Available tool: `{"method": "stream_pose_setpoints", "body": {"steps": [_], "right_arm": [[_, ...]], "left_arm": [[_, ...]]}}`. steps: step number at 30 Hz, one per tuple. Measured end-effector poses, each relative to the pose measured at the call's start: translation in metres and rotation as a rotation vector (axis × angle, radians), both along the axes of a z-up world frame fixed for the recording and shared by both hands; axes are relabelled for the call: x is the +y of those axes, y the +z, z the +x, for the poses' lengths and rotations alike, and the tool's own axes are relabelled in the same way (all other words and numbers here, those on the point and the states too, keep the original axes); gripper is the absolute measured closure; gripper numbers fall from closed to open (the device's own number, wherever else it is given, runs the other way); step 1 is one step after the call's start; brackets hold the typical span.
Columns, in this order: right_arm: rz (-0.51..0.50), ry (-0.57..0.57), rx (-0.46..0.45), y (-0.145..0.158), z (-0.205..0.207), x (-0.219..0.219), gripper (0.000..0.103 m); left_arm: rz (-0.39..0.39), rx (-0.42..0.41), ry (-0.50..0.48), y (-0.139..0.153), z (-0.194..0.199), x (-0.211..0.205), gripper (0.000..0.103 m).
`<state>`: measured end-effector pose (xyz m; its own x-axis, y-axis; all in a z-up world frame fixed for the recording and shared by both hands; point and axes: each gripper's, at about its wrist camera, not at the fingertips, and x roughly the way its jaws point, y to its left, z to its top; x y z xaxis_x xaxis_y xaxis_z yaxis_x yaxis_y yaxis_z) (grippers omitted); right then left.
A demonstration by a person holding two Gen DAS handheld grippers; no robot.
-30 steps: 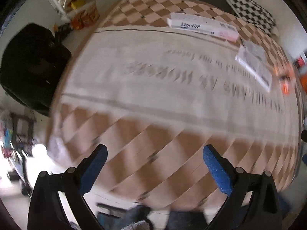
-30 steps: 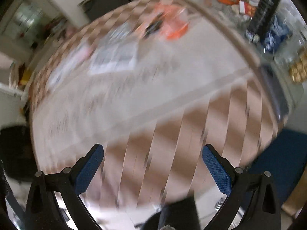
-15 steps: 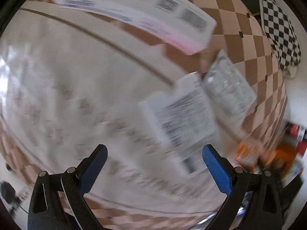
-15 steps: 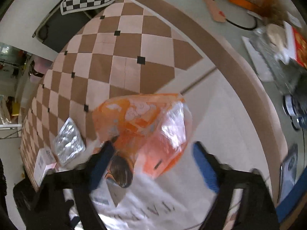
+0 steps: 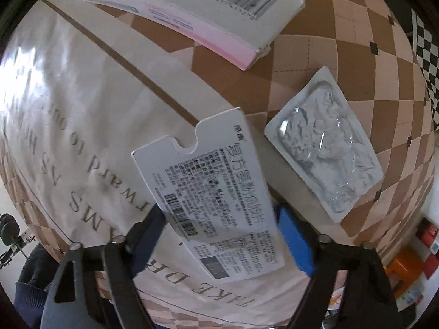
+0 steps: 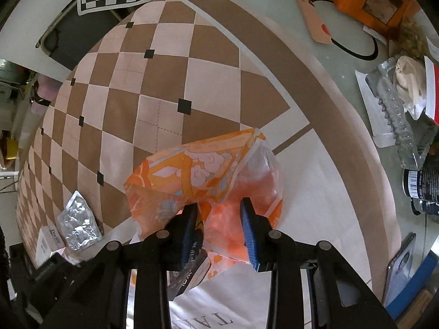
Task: Collect trash
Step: 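Grasp the white medicine leaflet card with the left tool while the right grasps the orange snack bag, then carry both items over the white bin and open both tools to drop them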
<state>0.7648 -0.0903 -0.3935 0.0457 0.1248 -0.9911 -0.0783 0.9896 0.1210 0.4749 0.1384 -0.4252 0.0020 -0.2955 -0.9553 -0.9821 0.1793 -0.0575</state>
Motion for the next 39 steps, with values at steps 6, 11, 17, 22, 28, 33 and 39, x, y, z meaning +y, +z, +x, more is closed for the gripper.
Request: {"method": "stream_pose_setpoints", "body": {"steps": [6,11,17,22,28,33,39], "right_arm": [[0.021,0.007,-0.015,0.006,-0.01,0.0,0.084],[0.051,0.03,-0.036,0.016,-0.029,0.004,0.091],[0.095,0.069,-0.08,0.038,-0.06,0.001,0.094],[0.128,0.107,-0.118,0.06,-0.093,0.003,0.095],[0.154,0.154,-0.168,0.095,-0.15,-0.006,0.095],[0.162,0.182,-0.219,0.121,-0.223,-0.02,0.095],[0.162,0.196,-0.267,0.132,-0.336,-0.032,0.096]], "left_arm": [[0.064,-0.058,-0.095,-0.001,-0.004,-0.006,0.024],[0.17,-0.09,-0.209,0.013,-0.012,0.0,0.025],[0.301,-0.145,-0.34,0.048,-0.048,-0.018,0.025],[0.387,-0.179,-0.409,0.078,-0.076,-0.017,0.025],[0.457,-0.225,-0.473,0.12,-0.124,-0.024,0.025],[0.511,-0.293,-0.507,0.145,-0.172,-0.028,0.025],[0.567,-0.359,-0.577,0.158,-0.255,-0.035,0.025]]}}
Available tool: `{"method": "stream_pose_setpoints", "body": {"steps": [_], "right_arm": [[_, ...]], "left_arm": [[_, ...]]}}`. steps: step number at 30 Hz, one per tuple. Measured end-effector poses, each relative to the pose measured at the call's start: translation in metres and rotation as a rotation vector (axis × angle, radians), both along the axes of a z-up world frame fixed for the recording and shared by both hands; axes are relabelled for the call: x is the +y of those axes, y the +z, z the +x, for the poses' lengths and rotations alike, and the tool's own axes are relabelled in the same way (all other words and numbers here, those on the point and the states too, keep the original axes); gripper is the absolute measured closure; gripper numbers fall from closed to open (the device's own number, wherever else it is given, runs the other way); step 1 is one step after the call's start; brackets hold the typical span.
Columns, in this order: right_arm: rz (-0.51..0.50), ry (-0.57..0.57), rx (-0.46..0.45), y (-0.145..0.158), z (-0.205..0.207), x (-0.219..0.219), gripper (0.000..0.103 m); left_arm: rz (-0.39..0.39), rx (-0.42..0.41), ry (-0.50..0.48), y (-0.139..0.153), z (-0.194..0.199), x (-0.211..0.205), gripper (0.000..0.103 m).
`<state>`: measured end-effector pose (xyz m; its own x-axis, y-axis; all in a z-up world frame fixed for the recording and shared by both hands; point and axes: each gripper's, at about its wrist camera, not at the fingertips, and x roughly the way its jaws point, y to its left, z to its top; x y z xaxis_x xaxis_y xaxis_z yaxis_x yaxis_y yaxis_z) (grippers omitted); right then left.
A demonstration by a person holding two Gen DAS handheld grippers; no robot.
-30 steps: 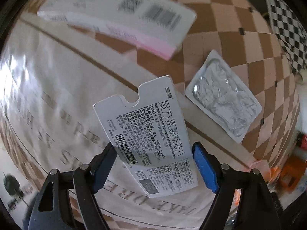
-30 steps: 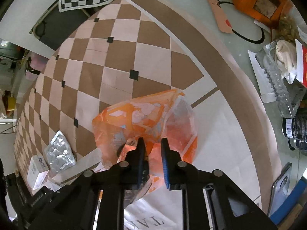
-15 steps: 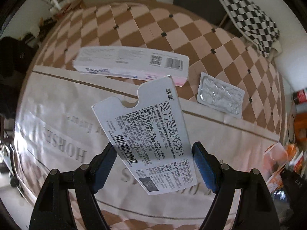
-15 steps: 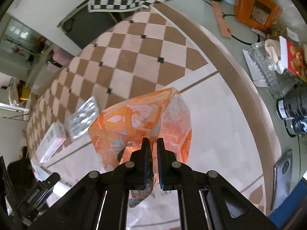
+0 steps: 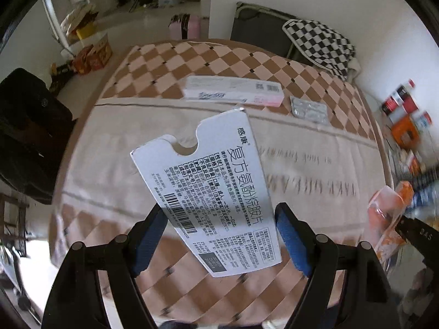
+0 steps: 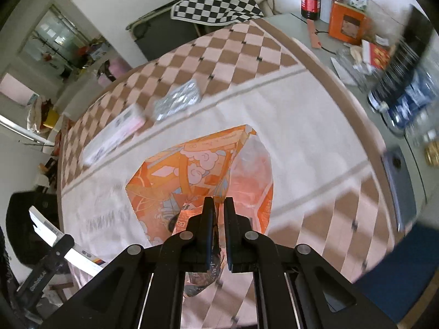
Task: Collect trash
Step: 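Carry both items over the white bin and open both tools to drop them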
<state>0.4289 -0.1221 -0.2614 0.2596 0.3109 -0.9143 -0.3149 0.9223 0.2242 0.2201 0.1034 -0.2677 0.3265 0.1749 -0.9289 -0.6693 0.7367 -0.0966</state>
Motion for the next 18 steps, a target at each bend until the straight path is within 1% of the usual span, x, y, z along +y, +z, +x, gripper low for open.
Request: {"method": "stream_pose_setpoints", "body": {"steps": [2,4,9,10,13,16,18], "right_arm": [[-0.015,0.003,-0.012,-0.002,-0.042,-0.003,0.096],[-0.019,-0.006,-0.005,-0.006,-0.084,-0.009,0.096],[-0.014,-0.024,0.077,-0.033,-0.18,-0.029,0.096],[-0.023,-0.023,0.099,-0.043,-0.202,-0.034,0.096],[-0.05,-0.011,0.154,-0.071,-0.246,-0.045,0.096],[-0.084,0.008,0.214,-0.105,-0.278,-0.055,0.096],[-0.115,0.023,0.262,-0.138,-0.298,-0.061,0.096]], "left_arm": [[0.015,-0.008,-0.03,0.006,-0.039,-0.005,0.025],[0.012,-0.009,-0.069,0.005,-0.074,-0.011,0.025],[-0.002,0.026,-0.14,-0.006,-0.137,-0.026,0.025],[-0.005,0.04,-0.153,-0.011,-0.149,-0.03,0.025],[-0.024,0.081,-0.189,-0.035,-0.178,-0.043,0.025],[-0.083,0.122,-0.199,-0.067,-0.201,-0.054,0.025],[-0.128,0.15,-0.199,-0.094,-0.217,-0.062,0.025]]}}
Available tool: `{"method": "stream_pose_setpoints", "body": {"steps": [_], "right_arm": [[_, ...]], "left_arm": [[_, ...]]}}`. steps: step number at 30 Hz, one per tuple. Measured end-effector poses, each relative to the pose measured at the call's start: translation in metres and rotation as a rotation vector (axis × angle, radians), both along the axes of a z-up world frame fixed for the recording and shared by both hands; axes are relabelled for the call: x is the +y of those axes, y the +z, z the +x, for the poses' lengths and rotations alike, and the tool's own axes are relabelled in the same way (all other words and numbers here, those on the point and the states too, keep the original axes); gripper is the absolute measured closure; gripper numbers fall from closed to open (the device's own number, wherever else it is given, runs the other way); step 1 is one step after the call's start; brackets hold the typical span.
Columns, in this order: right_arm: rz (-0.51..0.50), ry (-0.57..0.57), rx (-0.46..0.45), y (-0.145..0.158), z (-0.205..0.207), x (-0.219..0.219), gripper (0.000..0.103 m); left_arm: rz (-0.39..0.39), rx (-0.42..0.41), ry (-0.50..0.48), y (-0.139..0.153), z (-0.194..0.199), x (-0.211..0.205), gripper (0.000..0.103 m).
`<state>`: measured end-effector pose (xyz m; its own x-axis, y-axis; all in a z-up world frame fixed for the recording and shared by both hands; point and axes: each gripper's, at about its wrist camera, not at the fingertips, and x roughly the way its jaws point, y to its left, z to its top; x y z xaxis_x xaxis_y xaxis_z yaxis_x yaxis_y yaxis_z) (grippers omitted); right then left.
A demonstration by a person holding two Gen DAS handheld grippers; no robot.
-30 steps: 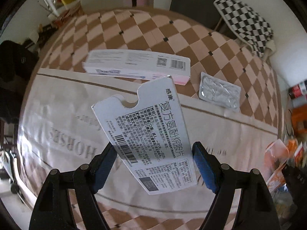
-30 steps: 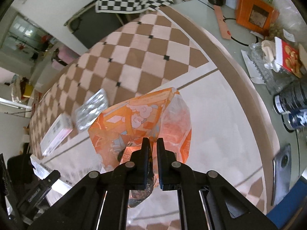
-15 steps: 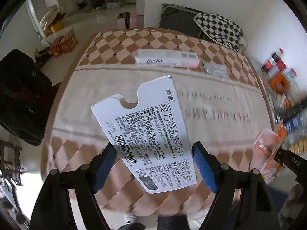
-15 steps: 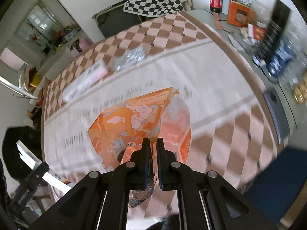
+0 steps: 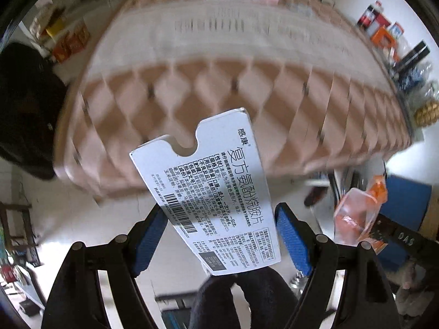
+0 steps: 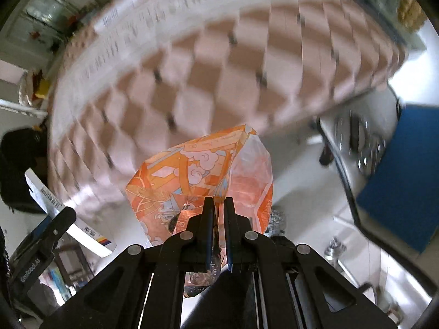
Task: Collect trash
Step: 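Carry both items over the white bin and open both tools to drop them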
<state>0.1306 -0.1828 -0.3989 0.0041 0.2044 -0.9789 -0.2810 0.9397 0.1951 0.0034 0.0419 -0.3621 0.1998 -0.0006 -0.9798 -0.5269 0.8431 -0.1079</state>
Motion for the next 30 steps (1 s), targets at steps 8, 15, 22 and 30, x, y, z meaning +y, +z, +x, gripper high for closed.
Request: {"method": "stream_pose_setpoints", "body": {"steps": [8,15,22,30], "right_arm": [[-0.063,0.022,0.14,-0.151,-0.032,-0.014,0.096],[-0.067,0.004,0.204,-0.3,-0.019,-0.018,0.096],[-0.074,0.105,0.234,-0.411,-0.022,0.005,0.096],[-0.016,0.169,0.26,-0.432,-0.028,0.017,0.031]], "left_arm": [[-0.154,0.129,0.012,-0.151,-0.014,-0.019,0.025],[-0.298,0.178,0.037,-0.309,0.0,-0.021,0.025],[-0.45,0.197,0.087,-0.408,0.003,-0.014,0.023],[-0.376,0.207,0.128,-0.408,-0.023,0.0,0.003]]}}
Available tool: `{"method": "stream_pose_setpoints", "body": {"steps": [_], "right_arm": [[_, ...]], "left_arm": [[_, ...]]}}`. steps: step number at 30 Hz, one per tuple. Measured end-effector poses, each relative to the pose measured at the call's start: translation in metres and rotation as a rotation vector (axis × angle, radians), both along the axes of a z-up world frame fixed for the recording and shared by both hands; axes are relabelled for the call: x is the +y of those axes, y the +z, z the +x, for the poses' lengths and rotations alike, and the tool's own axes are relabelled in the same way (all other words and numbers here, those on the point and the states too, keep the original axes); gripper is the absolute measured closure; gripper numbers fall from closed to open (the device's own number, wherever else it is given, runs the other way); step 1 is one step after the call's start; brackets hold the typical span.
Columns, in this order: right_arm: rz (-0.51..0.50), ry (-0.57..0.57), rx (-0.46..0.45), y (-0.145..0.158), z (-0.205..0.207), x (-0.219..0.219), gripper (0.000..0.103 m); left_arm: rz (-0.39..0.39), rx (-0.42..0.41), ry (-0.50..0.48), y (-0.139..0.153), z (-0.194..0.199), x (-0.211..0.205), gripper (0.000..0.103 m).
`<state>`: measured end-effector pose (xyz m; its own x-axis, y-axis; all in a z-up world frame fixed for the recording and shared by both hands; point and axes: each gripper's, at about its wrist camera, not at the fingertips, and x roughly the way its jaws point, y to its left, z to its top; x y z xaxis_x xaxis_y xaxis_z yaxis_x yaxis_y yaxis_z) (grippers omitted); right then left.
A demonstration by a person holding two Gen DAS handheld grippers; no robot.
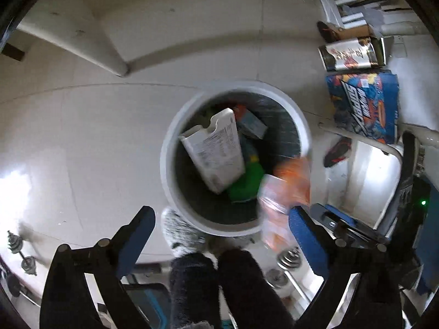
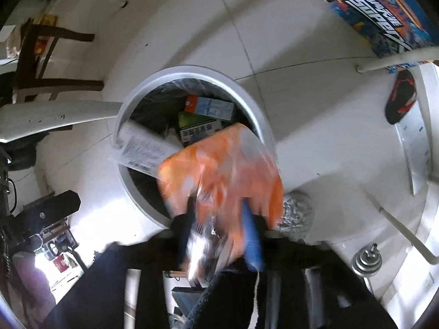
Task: Collect trash
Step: 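Carry both items over the white bin and open both tools to drop them, then swing both tools back from the bin toward the table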
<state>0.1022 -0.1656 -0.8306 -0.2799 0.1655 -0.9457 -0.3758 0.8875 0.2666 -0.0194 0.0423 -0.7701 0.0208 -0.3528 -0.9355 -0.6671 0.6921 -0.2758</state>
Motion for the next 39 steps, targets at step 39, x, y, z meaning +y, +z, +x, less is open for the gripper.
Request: {"method": "stream_pose_setpoints", "body": {"steps": [39], "right_arm": [[-0.011,0.032,-0.271,0.426,-0.061,0.007,0.001]], "left_arm": [[0.475,-0.095,-0.087,0.377,-0.069,-0.029,0.003]]}}
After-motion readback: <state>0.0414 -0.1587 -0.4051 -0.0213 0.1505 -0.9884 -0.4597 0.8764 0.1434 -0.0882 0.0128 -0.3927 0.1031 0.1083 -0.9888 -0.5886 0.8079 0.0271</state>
